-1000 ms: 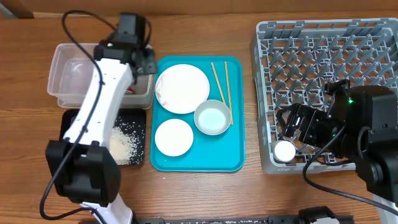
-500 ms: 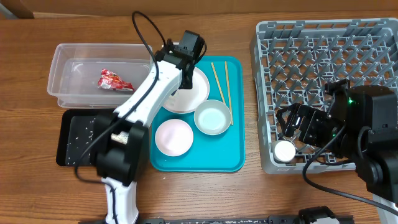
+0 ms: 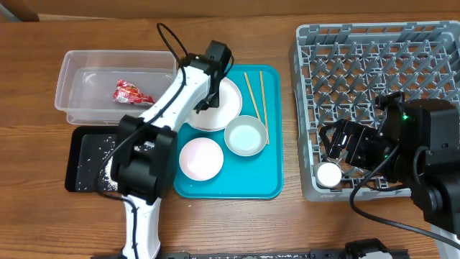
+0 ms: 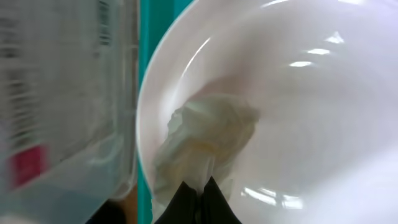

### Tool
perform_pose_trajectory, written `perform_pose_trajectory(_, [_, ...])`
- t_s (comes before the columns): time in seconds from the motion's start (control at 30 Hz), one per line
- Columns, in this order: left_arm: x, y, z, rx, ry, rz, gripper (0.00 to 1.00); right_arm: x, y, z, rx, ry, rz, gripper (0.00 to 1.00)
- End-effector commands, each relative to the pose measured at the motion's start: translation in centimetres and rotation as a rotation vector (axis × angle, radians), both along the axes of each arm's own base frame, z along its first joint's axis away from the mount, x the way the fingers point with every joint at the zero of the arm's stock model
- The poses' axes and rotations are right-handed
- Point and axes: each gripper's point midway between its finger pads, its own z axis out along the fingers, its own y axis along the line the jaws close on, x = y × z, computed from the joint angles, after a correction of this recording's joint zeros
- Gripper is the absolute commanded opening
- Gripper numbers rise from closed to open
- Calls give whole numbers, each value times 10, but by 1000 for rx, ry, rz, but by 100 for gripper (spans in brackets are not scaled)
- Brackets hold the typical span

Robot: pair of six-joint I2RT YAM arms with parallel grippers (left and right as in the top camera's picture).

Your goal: Sort waste into correct bins and load items into the dishwasher

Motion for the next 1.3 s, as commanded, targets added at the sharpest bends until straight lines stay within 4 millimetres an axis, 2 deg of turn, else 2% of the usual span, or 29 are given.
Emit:
perform_pose_trajectory(0.0, [13, -7, 106, -118, -214, -2, 4, 1, -2, 5, -6, -23, -5, 100])
perform_pose_trajectory(0.1, [12, 11, 153, -143, -318, 23, 4, 1, -2, 5, -6, -23, -5, 100])
perform_pose_trajectory(0.17, [12, 40, 176, -104, -380, 75, 4, 1, -2, 5, -6, -23, -5, 100])
perform_pose_trajectory(0.2, [13, 51, 180, -88, -394, 99, 4, 1, -2, 5, -6, -23, -5, 100])
perform_pose_trajectory(0.27, [16, 79, 181, -71, -398, 155, 4, 1, -2, 5, -6, -23, -5, 100])
perform_pose_trajectory(0.33, [18, 103, 170, -76, -372, 209, 5, 1, -2, 5, -6, -23, -5, 100])
perform_pose_trajectory(0.4, [21, 117, 154, -115, -325, 223, 27, 1, -2, 5, -6, -22, -5, 100])
perform_pose_trajectory(0.47, [21, 111, 142, -219, -259, 147, 46, 1, -2, 5, -6, -22, -6, 100])
perform_pose_trajectory(0.57, [10, 110, 148, -274, -231, 142, 56, 1, -2, 5, -6, -22, -5, 100])
perform_pose_trajectory(0.67, [-4, 107, 179, -278, -261, 132, 62, 1, -2, 5, -6, -22, -5, 100])
perform_pose_trajectory(0.73, [-17, 102, 206, -288, -299, 113, 65, 1, -2, 5, -6, -22, -5, 100])
perform_pose_trajectory(0.87, [-59, 77, 262, -326, -377, 31, 68, 1, -2, 6, -6, -23, -6, 100])
perform_pose_trajectory(0.93, [-85, 60, 281, -339, -400, -28, 73, 1, -2, 6, -6, -23, -6, 100])
perform_pose_trajectory(1.0, [-115, 44, 298, -344, -415, -98, 86, 1, -2, 6, -6, -23, -6, 100])
perform_pose_trajectory(1.03, [-129, 36, 305, -341, -427, -134, 98, 1, -2, 6, -6, -23, -6, 100])
perform_pose_trajectory(1.07, [-141, 31, 311, -342, -439, -166, 100, 1, -2, 6, -6, -23, -6, 100])
perform_pose_trajectory(1.2, [-185, 13, 338, -347, -514, -297, 100, 1, -2, 6, -6, -23, -6, 100])
perform_pose_trajectory(1.27, [-197, 5, 346, -378, -536, -343, 100, 1, -2, 6, -6, -23, -6, 100])
